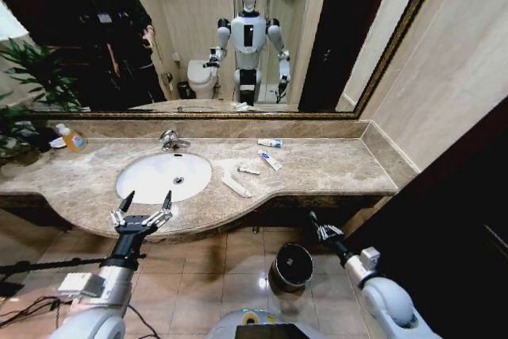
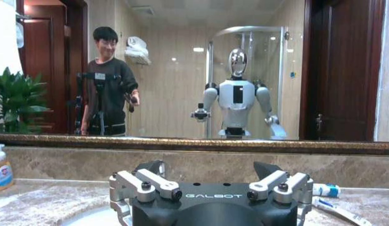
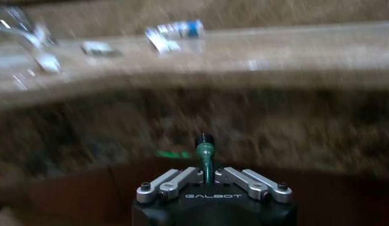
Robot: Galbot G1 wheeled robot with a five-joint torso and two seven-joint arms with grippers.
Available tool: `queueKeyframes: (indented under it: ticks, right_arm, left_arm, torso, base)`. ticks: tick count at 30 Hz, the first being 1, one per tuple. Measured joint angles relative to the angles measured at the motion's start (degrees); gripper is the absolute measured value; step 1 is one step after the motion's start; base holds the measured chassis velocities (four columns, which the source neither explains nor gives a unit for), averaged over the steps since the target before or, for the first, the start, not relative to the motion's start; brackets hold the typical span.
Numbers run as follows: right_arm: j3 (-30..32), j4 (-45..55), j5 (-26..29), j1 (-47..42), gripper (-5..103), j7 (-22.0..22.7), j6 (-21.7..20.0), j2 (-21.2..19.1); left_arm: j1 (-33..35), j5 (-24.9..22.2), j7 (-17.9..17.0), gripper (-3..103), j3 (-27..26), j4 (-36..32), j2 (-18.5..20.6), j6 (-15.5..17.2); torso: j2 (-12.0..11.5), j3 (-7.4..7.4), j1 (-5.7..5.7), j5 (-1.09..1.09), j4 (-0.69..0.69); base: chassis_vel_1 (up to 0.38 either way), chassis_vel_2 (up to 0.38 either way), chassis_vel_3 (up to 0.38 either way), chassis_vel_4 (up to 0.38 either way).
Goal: Pick up the trash from the sink and place it in the trash bin.
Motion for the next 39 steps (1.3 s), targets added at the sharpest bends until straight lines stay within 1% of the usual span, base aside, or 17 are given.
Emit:
queueKeyframes:
  ticks: [1,3,4,7,9,12,13,16,20,22,23,25,29,32,39]
  right_arm:
    - [0.0,0.0,0.0,0.0,4,0.0,0.0,0.0]
    - [-0.5,-5.3,-0.8,2.0,4,-0.6,0.9,0.6]
    - [-0.5,-5.3,-0.8,2.0,4,-0.6,0.9,0.6]
    - [-1.1,-14.4,-1.2,5.6,4,-1.5,1.4,1.8]
    - [-1.2,-16.4,-1.5,6.3,4,-1.9,1.6,2.1]
    - [-1.3,-22.1,-4.1,8.2,4,-3.4,3.1,3.2]
    - [-1.3,-22.1,-4.1,8.2,4,-3.4,3.1,3.2]
    - [-1.3,-26.2,-6.1,9.7,4,-4.2,4.6,4.6]
    - [-1.3,-28.2,-7.1,10.6,4,-4.3,5.2,5.8]
    - [-1.4,-30.0,-8.6,11.7,4,-4.4,5.3,7.3]
    - [-1.4,-30.0,-8.6,11.7,4,-4.4,5.3,7.3]
    - [-1.5,-31.4,-9.3,12.4,4,-4.3,5.2,8.7]
    - [-1.5,-32.8,-10.4,13.2,4,-4.2,5.2,9.8]
    - [-1.4,-35.7,-11.8,14.5,4,-4.1,5.7,11.3]
    - [-1.3,-39.2,-13.0,16.0,4,-4.0,6.9,13.1]
  left_arm:
    - [0.0,0.0,0.0,100,0.0,0.0,0.0,0.0]
    - [0.0,0.0,0.0,100,0.0,0.0,0.0,0.0]
    - [0.0,0.0,0.0,100,0.0,0.0,0.0,0.0]
    - [0.0,0.0,0.0,100,0.0,0.0,0.0,0.0]
    - [0.0,0.0,0.0,100,0.0,0.0,0.0,0.0]
    - [0.0,0.0,0.0,100,0.0,0.0,0.0,0.0]
    - [0.0,0.0,0.0,100,0.0,0.0,0.0,0.0]
    - [0.0,0.0,0.0,100,0.0,0.0,0.0,0.0]
    - [0.0,0.0,0.0,100,0.0,0.0,0.0,0.0]
    - [0.0,0.0,0.0,100,0.0,0.0,0.0,0.0]
    - [0.0,0.0,0.0,100,0.0,0.0,0.0,0.0]
    - [0.0,0.0,0.0,100,0.0,0.0,0.0,0.0]
    - [0.0,0.0,0.0,100,0.0,0.0,0.0,0.0]
    - [0.0,0.0,0.0,100,0.0,0.0,0.0,0.0]
    - [0.0,0.0,0.0,100,0.0,0.0,0.0,0.0]
  torso:
    - [0.0,0.0,0.0,0.0,0.0]
    - [0.0,0.0,0.0,0.0,0.0]
    - [0.0,0.0,0.0,0.0,0.0]
    - [0.0,0.0,0.0,0.0,0.01]
    - [0.0,0.0,0.0,0.0,0.01]
    - [0.0,0.0,0.0,-0.01,0.0]
    - [0.0,0.0,0.0,-0.01,0.0]
    - [0.0,0.0,0.0,0.0,0.0]
    - [0.0,0.0,0.0,-0.01,0.0]
    - [0.0,0.0,0.0,-0.01,0.0]
    - [0.0,0.0,0.0,-0.01,0.0]
    - [0.0,0.0,0.0,-0.01,0.0]
    - [0.0,0.0,0.0,-0.01,0.0]
    - [0.0,0.0,0.0,-0.01,0.0]
    - [0.0,0.0,0.0,-0.01,0.0]
  base:
    - [0.0,0.0,0.0,0.0]
    - [0.0,0.0,0.0,0.0]
    - [0.0,0.0,0.0,0.0]
    - [0.0,0.0,0.0,0.0]
    - [0.0,0.0,0.0,0.0]
    - [0.0,0.0,0.0,0.0]
    - [0.0,0.0,0.0,0.0]
    - [0.0,0.0,0.0,0.0]
    - [0.0,0.0,0.0,0.0]
    - [0.0,0.0,0.0,0.0]
    - [0.0,0.0,0.0,0.0]
    - [0.0,0.0,0.0,0.0]
    - [0.0,0.0,0.0,0.0]
    - [0.0,0.0,0.0,0.0]
    - [0.0,0.0,0.0,0.0]
